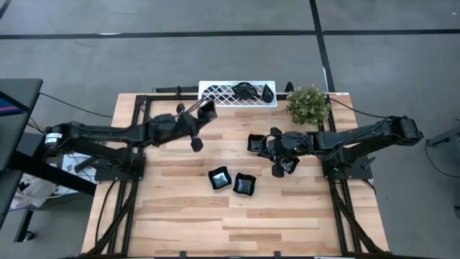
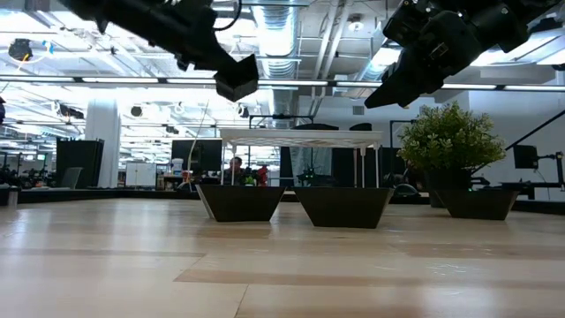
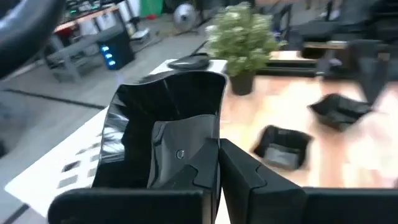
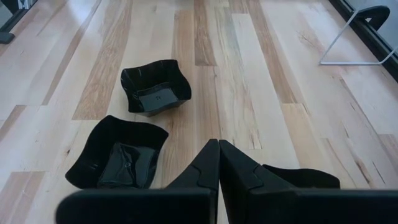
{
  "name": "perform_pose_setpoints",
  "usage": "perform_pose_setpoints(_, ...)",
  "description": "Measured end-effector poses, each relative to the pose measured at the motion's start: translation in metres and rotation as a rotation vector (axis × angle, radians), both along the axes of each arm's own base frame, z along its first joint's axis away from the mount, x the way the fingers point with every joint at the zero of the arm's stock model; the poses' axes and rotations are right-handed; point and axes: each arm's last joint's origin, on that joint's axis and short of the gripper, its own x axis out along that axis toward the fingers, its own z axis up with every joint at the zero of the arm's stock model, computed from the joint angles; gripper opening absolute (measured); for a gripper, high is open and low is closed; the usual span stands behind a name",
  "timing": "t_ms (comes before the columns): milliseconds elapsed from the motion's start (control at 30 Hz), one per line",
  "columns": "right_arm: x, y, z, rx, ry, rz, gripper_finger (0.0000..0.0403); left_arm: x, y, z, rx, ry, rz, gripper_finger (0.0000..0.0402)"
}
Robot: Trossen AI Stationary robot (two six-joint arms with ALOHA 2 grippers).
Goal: Pick & Place Mini shaped plates
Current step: Put the distorted square plate on the shelf
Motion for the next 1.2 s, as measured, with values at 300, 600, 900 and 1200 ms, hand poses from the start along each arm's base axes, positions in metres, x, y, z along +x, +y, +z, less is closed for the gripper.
perform_pose_setpoints(300,0.000,0.000,0.000,0.000,0.000,0.000,0.0000,0.005,0.053,0.026,0.043,-0.002,0.098,0.0016)
perform_pose_setpoints(600,0.000,0.000,0.000,0.000,0.001,0.000,0.0000,0.028,0.073,-0.004,0.177,0.227,0.009,0.0016)
perform_pose_setpoints(900,0.000,0.000,0.000,-0.001,0.001,0.000,0.0000,0.025,0.090,-0.011,0.253,0.309,-0.043,0.0016)
perform_pose_setpoints(1200,0.000,0.000,0.000,-0.002,0.001,0.000,0.0000,0.018,0.107,-0.012,0.275,0.318,-0.069,0.0023)
